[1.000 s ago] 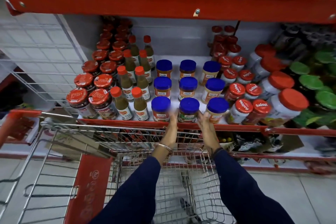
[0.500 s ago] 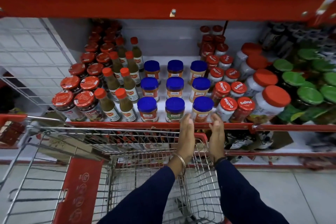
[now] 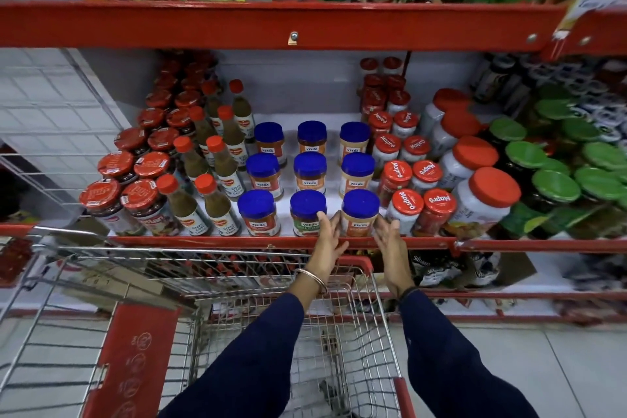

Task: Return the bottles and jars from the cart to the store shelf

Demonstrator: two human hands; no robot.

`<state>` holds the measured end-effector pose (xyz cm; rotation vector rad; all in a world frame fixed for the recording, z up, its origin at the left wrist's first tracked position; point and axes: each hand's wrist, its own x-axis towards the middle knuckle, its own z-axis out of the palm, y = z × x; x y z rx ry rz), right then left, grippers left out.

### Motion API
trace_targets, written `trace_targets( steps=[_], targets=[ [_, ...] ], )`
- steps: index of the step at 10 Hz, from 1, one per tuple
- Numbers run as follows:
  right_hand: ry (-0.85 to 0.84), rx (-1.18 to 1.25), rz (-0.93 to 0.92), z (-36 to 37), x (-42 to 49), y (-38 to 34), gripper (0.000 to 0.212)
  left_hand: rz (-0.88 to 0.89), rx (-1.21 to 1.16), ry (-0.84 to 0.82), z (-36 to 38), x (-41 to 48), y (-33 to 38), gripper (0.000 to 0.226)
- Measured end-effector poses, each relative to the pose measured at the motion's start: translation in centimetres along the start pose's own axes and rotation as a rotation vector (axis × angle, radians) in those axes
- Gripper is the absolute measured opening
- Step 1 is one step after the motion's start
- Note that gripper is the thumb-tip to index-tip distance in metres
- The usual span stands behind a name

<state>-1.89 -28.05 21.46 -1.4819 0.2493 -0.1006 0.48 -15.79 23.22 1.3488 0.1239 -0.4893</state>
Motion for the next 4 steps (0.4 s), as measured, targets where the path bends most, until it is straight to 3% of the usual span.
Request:
trace_targets(
  steps=[2,4],
  targets=[
    [0.005,-0.047,0.04,0.0,-0.7,-0.6,0.113,-0.034,0.093,-0.078,-0.6,-1.1,1.0,0.073],
    [0.139,-0.173,0.054,-3.2,-6.5,2.0,0.053,-0.017,0.247,-0.242,-2.9,-4.8,5.9,0.076]
  ],
)
